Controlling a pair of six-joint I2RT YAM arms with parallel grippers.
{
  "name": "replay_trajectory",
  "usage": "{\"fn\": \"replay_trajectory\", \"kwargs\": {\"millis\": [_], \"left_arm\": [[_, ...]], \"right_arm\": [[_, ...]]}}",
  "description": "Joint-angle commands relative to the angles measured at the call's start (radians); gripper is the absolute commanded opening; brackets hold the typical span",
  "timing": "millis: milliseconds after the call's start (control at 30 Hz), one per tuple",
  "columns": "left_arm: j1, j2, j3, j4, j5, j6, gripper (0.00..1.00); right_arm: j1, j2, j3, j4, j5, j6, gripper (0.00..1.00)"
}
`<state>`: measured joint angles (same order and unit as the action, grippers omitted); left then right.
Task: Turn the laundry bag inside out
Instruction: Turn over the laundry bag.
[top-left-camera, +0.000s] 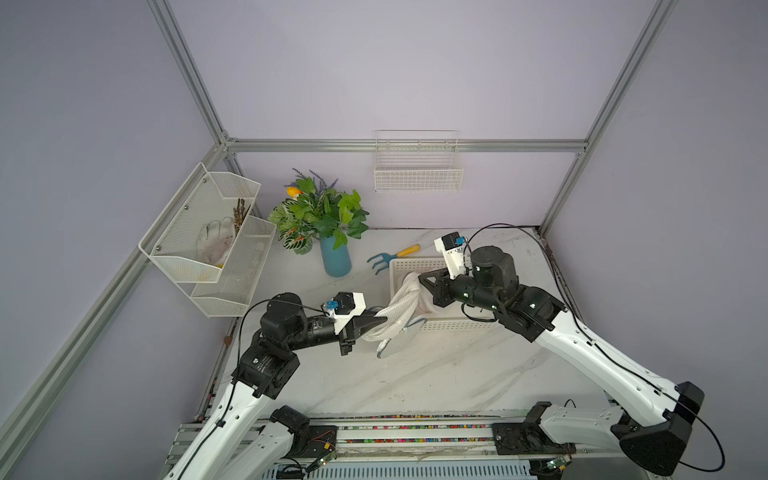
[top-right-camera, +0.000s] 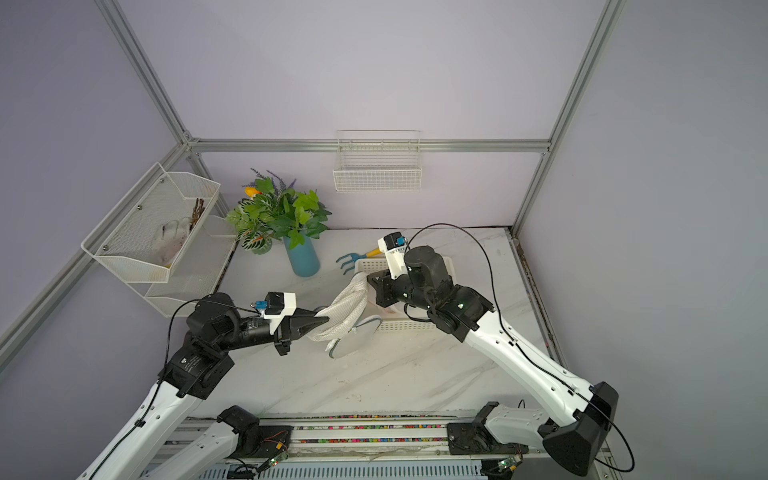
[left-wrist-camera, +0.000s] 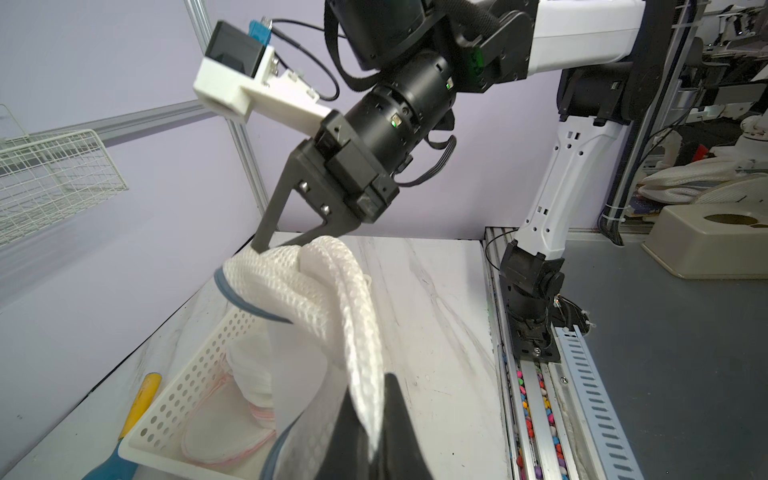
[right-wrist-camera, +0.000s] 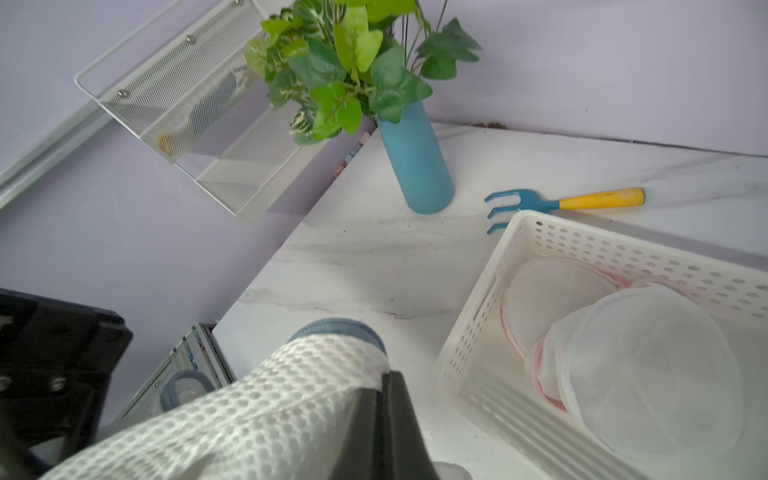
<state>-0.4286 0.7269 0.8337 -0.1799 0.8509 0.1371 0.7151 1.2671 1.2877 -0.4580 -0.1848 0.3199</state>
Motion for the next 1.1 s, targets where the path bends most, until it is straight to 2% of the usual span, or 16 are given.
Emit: {"fn": "replay_trajectory", "kwargs": {"millis": [0, 67, 133, 200, 300, 400, 500, 633, 833, 1067], "left_arm": [[-0.002, -0.035, 0.039, 0.128, 0.003, -0.062, 0.00], [-0.002, -0.047, 0.021, 0.205, -0.069, -0.120, 0.00], [-0.002, -0.053, -0.009, 0.275, -0.169, -0.206, 0.00], [-0.002, -0.061, -0.050, 0.342, -0.272, -0.288, 0.00], [-0.002, -0.076, -0.117, 0.410, -0.416, -0.455, 0.00], [-0.002, -0.095, -0.142, 0.424, -0.514, -0.592, 0.00], [-0.002, -0.111, -0.147, 0.430, -0.574, -0.704, 0.00], [-0.003, -0.112, -0.135, 0.450, -0.615, -0.801, 0.00], [-0.002, -0.087, -0.117, 0.521, -0.646, -0.903, 0.00], [-0.003, -0.059, -0.123, 0.640, -0.656, -1.030, 0.00]], "right_arm": [[-0.010, 0.043, -0.043, -0.054, -0.111, -0.047, 0.00], [-0.011, 0.053, -0.061, -0.031, -0.172, -0.045, 0.00], [-0.010, 0.049, -0.068, -0.010, -0.190, -0.032, 0.16], [-0.013, 0.029, -0.065, -0.001, -0.136, -0.011, 0.33], [-0.029, -0.036, -0.070, 0.008, 0.020, 0.054, 0.46], [-0.051, -0.111, -0.084, 0.031, 0.058, 0.110, 0.59], [-0.053, -0.169, -0.133, 0.119, -0.032, 0.178, 0.62], [-0.032, -0.188, -0.259, 0.419, -0.241, 0.372, 0.63], [0.052, -0.119, -0.294, 0.662, -0.236, 0.505, 0.64], [0.076, -0.020, -0.284, 0.722, -0.233, 0.500, 0.64]]}}
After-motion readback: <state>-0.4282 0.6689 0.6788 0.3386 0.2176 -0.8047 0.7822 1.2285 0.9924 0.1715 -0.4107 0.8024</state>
